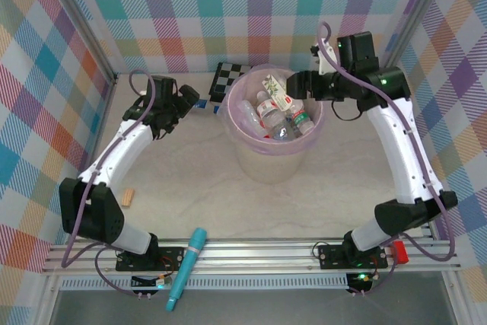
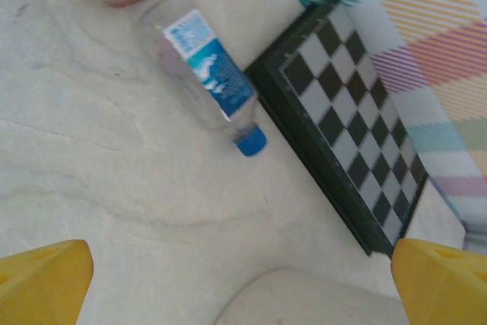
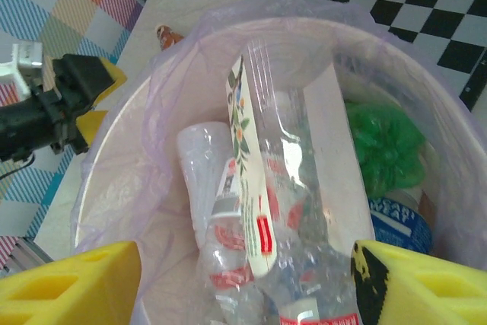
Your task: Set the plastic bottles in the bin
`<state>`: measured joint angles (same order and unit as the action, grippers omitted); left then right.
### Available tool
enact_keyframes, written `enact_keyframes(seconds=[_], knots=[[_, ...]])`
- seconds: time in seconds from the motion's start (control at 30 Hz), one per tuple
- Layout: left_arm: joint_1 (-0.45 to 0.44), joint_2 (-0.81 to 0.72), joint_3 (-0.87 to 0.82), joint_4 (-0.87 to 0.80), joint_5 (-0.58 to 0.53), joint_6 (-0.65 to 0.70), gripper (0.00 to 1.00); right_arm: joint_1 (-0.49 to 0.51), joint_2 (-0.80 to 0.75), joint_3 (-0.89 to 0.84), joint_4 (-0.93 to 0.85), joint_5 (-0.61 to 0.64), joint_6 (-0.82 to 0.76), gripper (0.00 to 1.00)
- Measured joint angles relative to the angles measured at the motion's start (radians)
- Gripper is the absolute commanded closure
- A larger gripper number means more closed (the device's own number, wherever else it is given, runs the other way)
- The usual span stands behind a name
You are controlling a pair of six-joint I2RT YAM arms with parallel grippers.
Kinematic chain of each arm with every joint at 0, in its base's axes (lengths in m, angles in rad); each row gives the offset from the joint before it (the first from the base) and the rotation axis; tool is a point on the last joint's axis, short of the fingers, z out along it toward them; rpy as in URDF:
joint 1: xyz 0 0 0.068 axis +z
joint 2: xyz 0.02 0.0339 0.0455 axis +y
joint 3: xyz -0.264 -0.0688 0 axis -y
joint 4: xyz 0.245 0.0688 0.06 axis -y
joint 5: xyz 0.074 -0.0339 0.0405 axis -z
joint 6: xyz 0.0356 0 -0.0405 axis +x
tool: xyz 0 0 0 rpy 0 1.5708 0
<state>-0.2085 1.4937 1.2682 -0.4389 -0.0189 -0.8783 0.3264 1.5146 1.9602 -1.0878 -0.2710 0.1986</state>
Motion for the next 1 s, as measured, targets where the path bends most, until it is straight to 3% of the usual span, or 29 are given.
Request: enact_keyframes(seconds=[0.43,0.6,1.0], knots=[[0.035,0.308,0.034,0.153,0.028,-0.229,0.00,-0.050,-0.123,-0.172,-0.010,0.021,0.016,0.15],[0.035,0.407,0.098,0.200,0.028,-0.263,0.00,-0.064,-0.188,-0.233,-0.010,0.029,0.033,0.08],[0.035,0.610,0.209,0.275,0.031,-0.294,0.00,-0.135,-0.300,-0.301,-0.037,0.036,0.040,0.09]])
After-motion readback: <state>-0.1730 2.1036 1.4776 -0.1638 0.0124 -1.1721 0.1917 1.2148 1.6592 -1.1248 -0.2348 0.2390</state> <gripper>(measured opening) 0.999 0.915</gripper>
